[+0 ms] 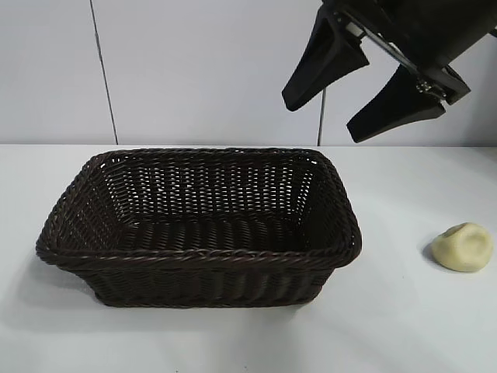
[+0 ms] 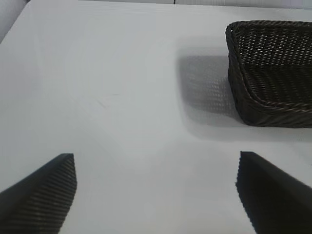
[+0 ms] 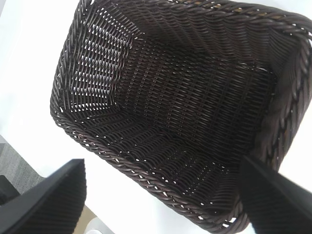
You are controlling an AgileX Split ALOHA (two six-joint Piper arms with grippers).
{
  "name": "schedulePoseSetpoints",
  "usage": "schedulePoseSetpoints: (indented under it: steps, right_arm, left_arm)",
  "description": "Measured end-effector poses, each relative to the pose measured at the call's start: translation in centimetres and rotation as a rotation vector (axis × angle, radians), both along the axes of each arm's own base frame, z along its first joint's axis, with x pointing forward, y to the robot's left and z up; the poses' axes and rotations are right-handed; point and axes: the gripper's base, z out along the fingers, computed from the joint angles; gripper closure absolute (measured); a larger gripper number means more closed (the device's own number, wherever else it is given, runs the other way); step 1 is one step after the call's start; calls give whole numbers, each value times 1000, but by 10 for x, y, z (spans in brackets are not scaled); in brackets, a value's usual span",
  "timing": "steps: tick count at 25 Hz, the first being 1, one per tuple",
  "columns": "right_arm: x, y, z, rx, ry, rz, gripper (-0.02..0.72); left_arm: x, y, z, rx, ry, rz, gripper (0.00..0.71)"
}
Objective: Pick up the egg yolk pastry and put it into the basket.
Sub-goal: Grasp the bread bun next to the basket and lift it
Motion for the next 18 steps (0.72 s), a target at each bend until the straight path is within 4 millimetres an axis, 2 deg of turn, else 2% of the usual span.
schedulePoseSetpoints:
  steps: [9,13,18]
  right_arm:
    - [7,-18,24,-231,6,-62,93]
    - [8,-32,21,-363,28,-102,93]
    - [21,-59,11,-404,61,-186,93]
  left_arm:
    - [0,0,0,0,0,0,64]
    - [0,0,0,0,0,0,64]
    - [0,0,0,0,1,0,64]
